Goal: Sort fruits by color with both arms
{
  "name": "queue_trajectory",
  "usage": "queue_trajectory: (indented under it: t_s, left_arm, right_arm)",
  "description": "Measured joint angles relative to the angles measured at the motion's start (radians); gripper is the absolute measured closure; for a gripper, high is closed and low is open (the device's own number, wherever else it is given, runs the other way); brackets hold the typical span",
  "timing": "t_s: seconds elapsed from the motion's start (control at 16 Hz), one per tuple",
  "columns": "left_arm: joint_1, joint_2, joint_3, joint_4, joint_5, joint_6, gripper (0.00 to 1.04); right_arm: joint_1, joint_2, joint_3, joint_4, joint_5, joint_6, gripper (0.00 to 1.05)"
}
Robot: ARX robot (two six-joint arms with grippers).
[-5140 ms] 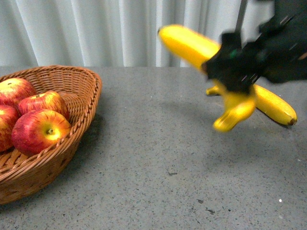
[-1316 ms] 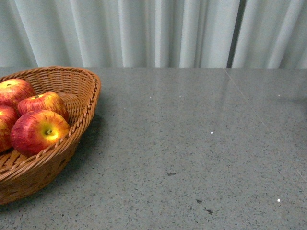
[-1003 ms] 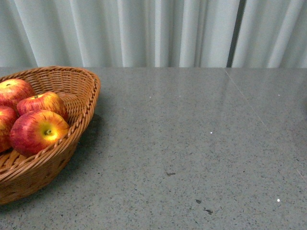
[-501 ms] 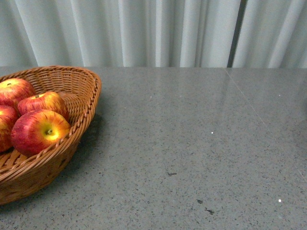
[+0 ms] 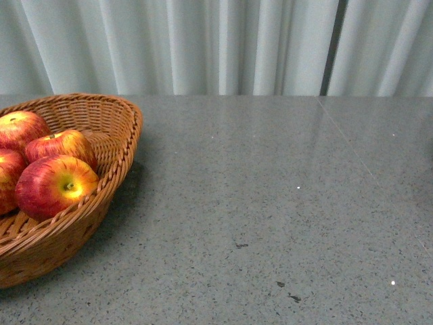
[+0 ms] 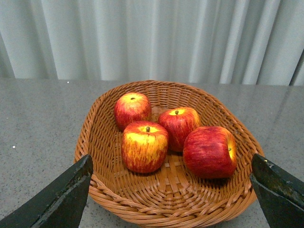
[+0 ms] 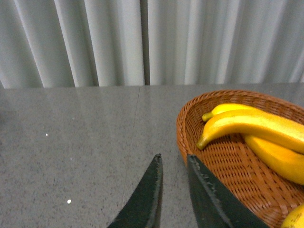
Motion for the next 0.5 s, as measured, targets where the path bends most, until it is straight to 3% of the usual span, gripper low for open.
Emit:
queue_trajectory:
  t_s: [0.13,0.31,0.44,0.5]
  left_arm:
    - [0.0,0.0,0.0,0.0,0.0,0.0,0.07]
    - [0.0,0.0,0.0,0.0,0.0,0.0,0.07]
    - [0.0,0.0,0.0,0.0,0.0,0.0,0.07]
    - [0.0,0.0,0.0,0.001,0.0,0.0,0.07]
  right_arm:
    - [-0.003,-0.031,-0.026,-0.002,-0.002,-0.009,1.04]
    - [-0.003,-0.057,-0.03,0.0,0.0,-0.01,1.03]
    - [-0.003,-0.19,-0.069,-0.136,-0.003,-0.01,1.03]
    - [-0.003,-0.213,-0.072,-0.121,-0.002,-0.01,1.03]
